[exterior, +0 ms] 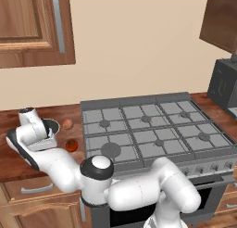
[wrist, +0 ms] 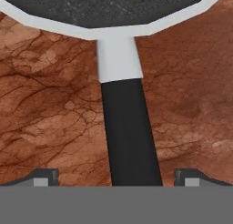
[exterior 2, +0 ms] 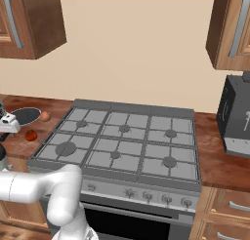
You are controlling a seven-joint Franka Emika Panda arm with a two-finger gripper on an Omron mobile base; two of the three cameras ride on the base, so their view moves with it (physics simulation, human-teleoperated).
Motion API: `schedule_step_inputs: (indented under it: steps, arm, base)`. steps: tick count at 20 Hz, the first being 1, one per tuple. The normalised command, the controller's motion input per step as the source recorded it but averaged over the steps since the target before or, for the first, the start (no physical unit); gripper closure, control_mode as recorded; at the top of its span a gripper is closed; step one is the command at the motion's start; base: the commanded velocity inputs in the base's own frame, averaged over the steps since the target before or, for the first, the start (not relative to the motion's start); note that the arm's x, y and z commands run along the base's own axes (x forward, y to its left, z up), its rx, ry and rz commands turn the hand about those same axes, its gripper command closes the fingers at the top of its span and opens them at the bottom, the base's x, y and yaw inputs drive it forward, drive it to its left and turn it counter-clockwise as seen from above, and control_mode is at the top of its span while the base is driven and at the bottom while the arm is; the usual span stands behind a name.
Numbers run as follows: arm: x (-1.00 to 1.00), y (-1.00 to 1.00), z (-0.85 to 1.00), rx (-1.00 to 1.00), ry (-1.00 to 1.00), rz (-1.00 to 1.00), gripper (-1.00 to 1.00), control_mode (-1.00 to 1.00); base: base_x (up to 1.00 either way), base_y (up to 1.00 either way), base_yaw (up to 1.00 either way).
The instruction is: Place the pan on the rear right burner on the stove. Then place the tomato and the onion in the pan and turn on the rear right burner.
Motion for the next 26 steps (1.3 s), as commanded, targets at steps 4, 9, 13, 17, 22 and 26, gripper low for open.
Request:
schedule_step_inputs:
  steps: [4,9,13,17,22,26]
  arm:
    - [0.01,0.00,-0.14,0.00,0.00,0.00,1.00,-1.00]
    - [0.00,-0.02,0.00,0.00,0.00,0.00,1.00,-1.00]
    - [0.00,-0.09,0.19,0.00,0.00,0.00,1.00,-1.00]
    - [0.00,-0.18,0.42,0.00,-0.03,0.00,1.00,-1.00]
    - [0.00,-0.25,0.49,0.00,-0.06,-0.02,1.00,-1.00]
    - [-0.01,-0.28,0.40,0.00,-0.07,-0.03,1.00,-1.00]
  base:
    - [0.00,0.00,0.00]
    - [0.00,0.00,0.00]
    - [0.00,0.00,0.00]
    - [0.00,0.00,0.00]
    - [0.00,0.00,0.00]
    - [0.00,0.00,0.00]
